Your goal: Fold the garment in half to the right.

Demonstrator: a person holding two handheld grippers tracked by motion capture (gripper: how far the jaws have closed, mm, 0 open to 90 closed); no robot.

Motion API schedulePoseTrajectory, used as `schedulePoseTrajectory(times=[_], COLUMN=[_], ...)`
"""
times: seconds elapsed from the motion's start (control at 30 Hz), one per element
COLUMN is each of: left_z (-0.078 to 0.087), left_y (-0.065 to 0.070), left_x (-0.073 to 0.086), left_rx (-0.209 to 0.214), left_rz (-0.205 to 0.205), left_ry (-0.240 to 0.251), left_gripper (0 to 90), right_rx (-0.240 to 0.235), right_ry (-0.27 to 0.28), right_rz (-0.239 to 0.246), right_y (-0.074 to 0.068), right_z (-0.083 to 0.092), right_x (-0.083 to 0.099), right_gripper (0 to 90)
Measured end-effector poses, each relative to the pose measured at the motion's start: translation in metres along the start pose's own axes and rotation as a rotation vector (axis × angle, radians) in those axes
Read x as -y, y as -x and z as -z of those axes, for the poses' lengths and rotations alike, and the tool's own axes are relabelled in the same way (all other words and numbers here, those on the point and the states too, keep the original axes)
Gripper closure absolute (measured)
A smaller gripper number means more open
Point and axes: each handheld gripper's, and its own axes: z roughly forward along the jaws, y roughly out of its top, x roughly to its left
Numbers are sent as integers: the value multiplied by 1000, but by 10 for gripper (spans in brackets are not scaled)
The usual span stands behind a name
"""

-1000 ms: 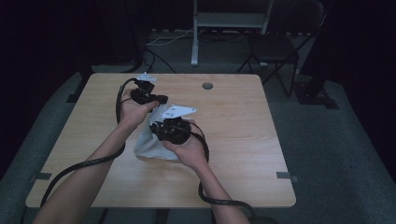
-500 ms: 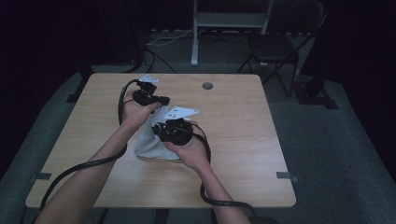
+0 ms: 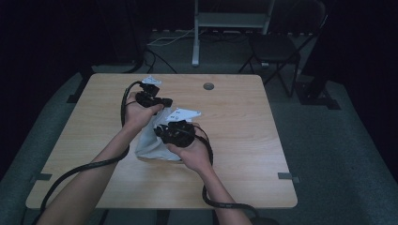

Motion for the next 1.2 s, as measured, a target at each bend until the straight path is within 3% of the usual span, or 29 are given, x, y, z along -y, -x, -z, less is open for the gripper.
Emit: schedulePoseTrajectory(times=[1.2], left_z=[-12], left_y=[7], left_x=[6], left_rx=[16], left_rz=[-16], left_ry=[-14], left_gripper=[866], right_rx=[6], right_ry=[-14], right_rz=[-15], right_y=[4], right_z=[4], right_x=[12], right_gripper=[767])
